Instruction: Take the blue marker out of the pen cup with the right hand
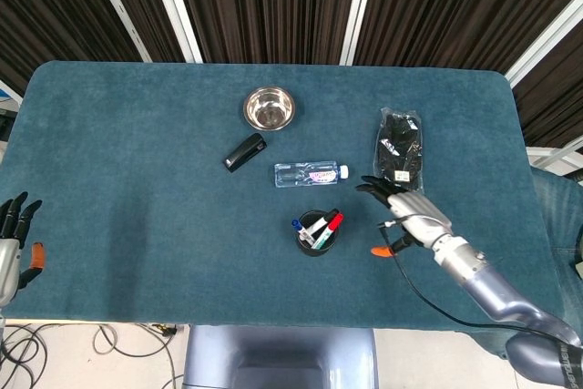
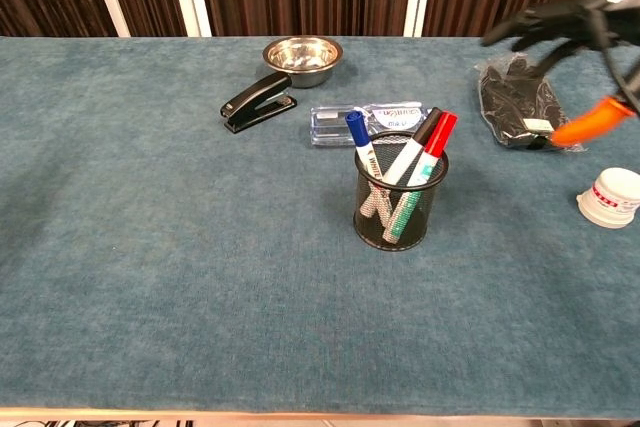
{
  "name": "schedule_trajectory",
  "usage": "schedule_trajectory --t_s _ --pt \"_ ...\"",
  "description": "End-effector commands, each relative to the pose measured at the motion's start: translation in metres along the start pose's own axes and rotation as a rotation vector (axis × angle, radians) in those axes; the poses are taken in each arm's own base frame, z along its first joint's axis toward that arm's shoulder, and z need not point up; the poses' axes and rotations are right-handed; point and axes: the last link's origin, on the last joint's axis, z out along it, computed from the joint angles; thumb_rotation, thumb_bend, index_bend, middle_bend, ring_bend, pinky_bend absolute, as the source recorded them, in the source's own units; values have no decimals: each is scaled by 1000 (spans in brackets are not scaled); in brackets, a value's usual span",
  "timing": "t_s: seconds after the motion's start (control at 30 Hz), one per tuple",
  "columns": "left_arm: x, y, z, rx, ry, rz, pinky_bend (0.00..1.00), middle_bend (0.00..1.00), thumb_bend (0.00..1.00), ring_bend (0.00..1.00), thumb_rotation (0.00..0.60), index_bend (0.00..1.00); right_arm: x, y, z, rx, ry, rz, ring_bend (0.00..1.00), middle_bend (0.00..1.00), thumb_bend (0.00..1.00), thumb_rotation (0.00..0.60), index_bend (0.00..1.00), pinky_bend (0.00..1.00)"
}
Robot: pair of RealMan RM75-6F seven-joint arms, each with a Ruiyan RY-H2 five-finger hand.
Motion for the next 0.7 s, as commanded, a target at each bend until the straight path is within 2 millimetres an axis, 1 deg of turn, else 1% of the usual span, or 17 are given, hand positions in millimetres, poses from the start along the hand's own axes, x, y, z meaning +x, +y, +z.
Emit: schedule_trajectory --t_s 0.03,0.17,0.3,0.4,0.47,0.53,0.7 --pt "0 0 0 -1 -1 -1 0 0 588 0 600 98 -2 -30 18 54 -29 -35 0 0 150 600 144 157" --pt "1 0 0 -2 1 -5 0 0 587 0 600 99 -9 -50 33 74 -44 -36 0 0 153 600 164 157" --pt "1 0 0 -1 -1 -4 0 0 588 0 600 101 -19 -63 44 83 -70 -30 0 0 178 600 216 157" --pt "1 0 0 0 0 -3 0 0 588 0 600 102 -26 -69 51 80 -72 -21 0 0 207 600 248 157" --pt "1 0 0 1 1 -4 0 0 588 0 600 102 -35 -76 57 84 -76 -18 0 0 236 600 265 157" --pt "2 0 0 1 3 -5 0 0 588 0 600 102 -40 -80 63 79 -69 -17 0 0 283 600 290 157" --pt "1 0 1 3 0 -7 0 0 587 0 600 102 -48 -86 75 45 -58 -5 0 0 332 600 330 157"
